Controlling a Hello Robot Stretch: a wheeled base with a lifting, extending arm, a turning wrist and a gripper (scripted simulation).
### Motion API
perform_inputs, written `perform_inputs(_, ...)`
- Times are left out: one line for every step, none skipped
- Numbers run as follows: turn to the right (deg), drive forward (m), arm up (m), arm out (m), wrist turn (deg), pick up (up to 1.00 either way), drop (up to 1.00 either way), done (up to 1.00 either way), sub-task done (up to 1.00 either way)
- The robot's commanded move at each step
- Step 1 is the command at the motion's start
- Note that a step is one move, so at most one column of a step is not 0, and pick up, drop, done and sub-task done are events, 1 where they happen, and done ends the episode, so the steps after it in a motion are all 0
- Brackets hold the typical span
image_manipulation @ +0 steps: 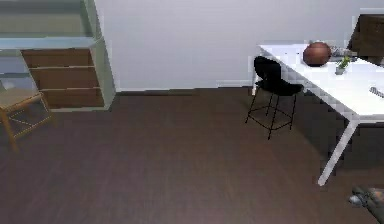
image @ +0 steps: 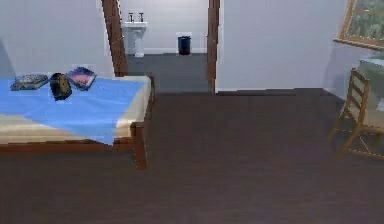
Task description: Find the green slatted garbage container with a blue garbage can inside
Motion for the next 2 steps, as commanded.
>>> perform_inputs(0.0,1.0,0.0,0.0,0.0,0.0,0.0,0.0,0.0)
perform_inputs(0.0,1.0,0.0,0.0,0.0,0.0,0.0,0.0,0.0)
